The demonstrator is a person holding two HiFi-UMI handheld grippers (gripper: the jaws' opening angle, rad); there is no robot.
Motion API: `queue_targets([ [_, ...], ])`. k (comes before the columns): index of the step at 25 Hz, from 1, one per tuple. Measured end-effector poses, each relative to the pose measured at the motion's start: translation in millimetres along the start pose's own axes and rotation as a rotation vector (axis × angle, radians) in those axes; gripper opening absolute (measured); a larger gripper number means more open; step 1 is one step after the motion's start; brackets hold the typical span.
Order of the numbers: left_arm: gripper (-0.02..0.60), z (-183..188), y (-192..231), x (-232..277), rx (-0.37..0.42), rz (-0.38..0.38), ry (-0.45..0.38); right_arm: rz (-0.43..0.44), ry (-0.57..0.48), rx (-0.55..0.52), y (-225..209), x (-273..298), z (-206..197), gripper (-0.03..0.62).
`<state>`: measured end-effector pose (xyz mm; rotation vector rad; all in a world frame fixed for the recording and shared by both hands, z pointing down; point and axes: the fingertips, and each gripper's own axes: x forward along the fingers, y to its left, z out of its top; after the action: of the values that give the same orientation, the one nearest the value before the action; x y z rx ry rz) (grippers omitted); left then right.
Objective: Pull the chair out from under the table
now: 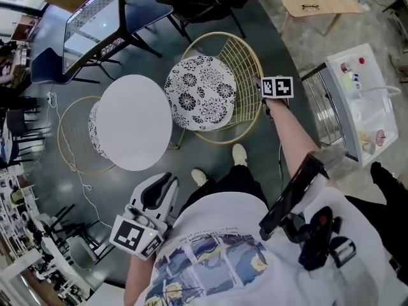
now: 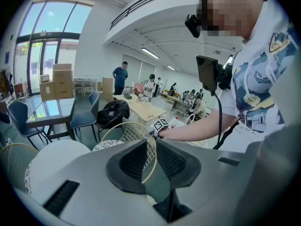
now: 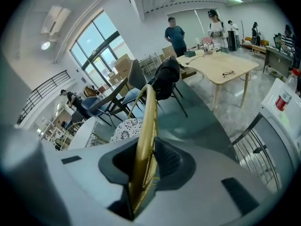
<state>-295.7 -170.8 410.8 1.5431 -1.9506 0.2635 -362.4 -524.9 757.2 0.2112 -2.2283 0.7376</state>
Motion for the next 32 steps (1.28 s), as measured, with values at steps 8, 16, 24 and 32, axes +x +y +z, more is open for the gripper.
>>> queue_targets([
  [8, 0.048, 16.8, -6.3, 13.5, 0.024, -0.033, 0.002, -0.065, -0.014, 0.085, -14.2, -11.3, -0.1, 0.068],
  [16, 0.049, 22.7, -3.6, 22.0, 0.038, -0.079, -0.010, -0.137, -0.033, 0.131, -68.4, -49.6, -5.8, 0.063],
  [24, 0.048, 25.3, -18.5, 43.9, 0.048, -0.132, 0.010, -0.193, -0.043, 0.175, -147.2, -101.6, -10.2, 0.061],
  [32, 0.048, 32.5, -53.0, 58.1, 0.057, -0.169, 0.032, -0.255, -0.061, 0.225, -231.2, -169.8, -14.7, 0.061],
])
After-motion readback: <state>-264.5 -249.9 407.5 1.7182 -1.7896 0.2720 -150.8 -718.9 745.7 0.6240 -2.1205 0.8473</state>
